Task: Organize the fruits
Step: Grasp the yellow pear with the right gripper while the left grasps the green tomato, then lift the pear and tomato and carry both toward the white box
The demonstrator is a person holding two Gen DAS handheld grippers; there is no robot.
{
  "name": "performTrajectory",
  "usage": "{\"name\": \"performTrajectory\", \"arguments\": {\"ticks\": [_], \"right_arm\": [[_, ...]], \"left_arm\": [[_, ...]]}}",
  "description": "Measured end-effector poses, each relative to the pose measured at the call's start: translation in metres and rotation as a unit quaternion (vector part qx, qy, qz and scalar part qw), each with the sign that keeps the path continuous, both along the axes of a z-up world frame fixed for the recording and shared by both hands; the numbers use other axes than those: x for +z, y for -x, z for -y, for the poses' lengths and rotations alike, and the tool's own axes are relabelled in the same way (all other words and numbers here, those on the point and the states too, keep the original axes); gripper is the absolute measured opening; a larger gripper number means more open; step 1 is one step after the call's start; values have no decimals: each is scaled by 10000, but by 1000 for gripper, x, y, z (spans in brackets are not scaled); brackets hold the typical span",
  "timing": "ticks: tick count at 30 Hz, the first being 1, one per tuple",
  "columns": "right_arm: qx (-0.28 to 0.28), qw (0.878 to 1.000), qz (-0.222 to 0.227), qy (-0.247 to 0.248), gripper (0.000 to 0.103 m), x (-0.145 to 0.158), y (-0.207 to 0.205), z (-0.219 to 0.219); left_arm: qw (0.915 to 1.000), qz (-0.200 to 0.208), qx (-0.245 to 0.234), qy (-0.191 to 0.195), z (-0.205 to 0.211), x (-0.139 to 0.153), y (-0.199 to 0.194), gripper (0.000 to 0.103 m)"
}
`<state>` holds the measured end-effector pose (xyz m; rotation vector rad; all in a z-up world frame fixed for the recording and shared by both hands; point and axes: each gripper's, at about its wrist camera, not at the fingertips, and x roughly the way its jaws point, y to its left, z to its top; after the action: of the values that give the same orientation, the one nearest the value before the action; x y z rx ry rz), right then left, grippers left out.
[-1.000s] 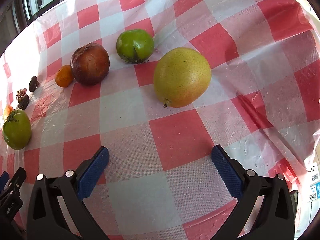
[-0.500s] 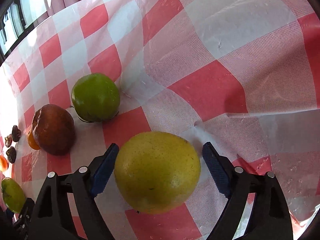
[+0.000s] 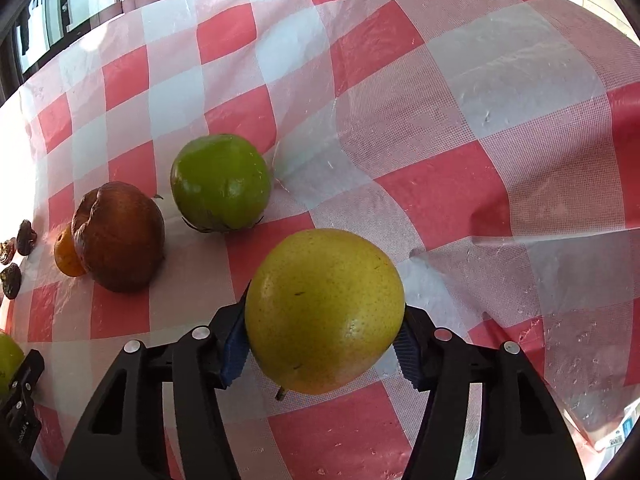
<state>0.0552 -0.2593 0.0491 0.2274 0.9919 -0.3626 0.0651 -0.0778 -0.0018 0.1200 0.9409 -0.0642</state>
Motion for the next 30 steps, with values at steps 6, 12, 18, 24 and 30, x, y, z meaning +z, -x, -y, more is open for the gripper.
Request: {"name": "performTrajectory", "arguments": {"ticks": [6,12,18,24,30], "right_arm": [[-84,9999,81,-102,59,1,19,33],[-45,9987,61,-505,59,12,52,7],[582,9965,-14,-599,59,11,87,-22],[938,9935,-133,-626,59,2,122,-53],[1119,9922,-214,-504,59,15,146,-72]], "left_arm": [[9997,-129,-205,31,-4,2,6,63],[9988,-433,-77,215,-19,8,40,63],[9983,-547,-171,97,-33,11,79,63],[9971,-657,-381,96,-41,17,101,63],[9962,-391,-591,502,-51,54,115,63]]}}
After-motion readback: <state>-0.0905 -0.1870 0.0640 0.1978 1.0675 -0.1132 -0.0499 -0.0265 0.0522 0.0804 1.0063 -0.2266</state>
